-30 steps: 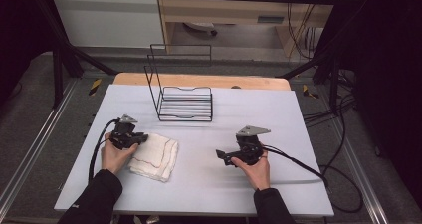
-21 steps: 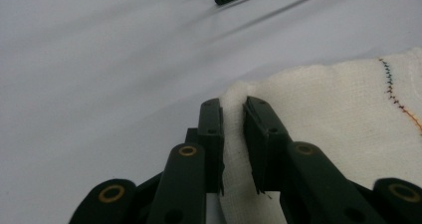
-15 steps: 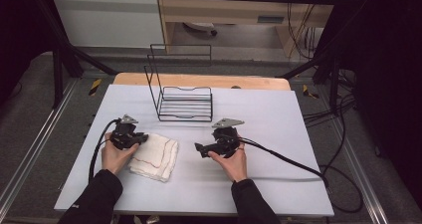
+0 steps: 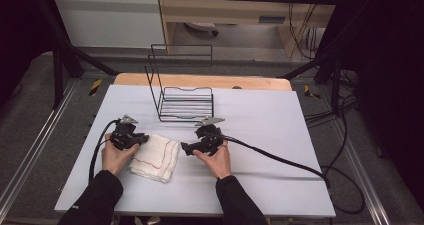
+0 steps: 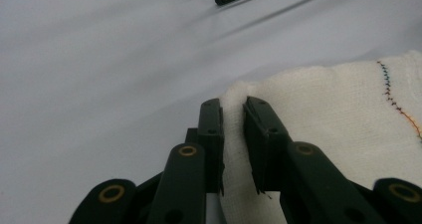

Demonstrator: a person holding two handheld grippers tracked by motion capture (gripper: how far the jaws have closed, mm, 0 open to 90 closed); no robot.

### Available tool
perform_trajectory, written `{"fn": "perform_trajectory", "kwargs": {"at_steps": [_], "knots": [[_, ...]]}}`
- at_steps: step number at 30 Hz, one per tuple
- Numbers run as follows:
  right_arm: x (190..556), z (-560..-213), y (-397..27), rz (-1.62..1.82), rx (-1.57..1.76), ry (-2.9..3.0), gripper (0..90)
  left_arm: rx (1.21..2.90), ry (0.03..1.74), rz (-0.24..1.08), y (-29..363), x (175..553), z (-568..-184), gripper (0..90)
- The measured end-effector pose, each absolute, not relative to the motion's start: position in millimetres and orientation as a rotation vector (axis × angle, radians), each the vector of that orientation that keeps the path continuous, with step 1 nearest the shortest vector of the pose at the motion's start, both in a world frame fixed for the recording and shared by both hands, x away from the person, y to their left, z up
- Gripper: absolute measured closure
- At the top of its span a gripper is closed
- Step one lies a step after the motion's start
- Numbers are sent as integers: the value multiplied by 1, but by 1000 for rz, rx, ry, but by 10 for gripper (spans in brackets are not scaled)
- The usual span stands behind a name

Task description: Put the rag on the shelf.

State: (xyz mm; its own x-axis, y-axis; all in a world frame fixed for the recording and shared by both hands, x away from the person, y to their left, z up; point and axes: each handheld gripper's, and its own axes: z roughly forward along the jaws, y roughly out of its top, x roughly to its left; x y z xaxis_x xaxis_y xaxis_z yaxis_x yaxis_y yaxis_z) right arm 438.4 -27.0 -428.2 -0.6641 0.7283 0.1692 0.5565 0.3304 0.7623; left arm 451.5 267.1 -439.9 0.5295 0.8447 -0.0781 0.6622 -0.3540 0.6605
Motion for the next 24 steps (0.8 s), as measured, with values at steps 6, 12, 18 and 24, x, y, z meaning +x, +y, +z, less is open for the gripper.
{"fn": "perform_trajectory", "kwargs": {"at_steps": [6, 12, 18, 24], "knots": [[444, -433, -5, 1246, 1162, 2422, 178, 2122, 1217, 361, 267, 452, -440, 770], [448, -437, 14, 1224, 1148, 2440, 312, 2120, 1212, 357, 268, 452, -440, 770], [452, -444, 26, 1188, 1156, 2480, 406, 2121, 1207, 357, 268, 452, -440, 769], [450, -450, 30, 1193, 1177, 2498, 536, 2121, 1202, 357, 269, 452, -441, 767]]}}
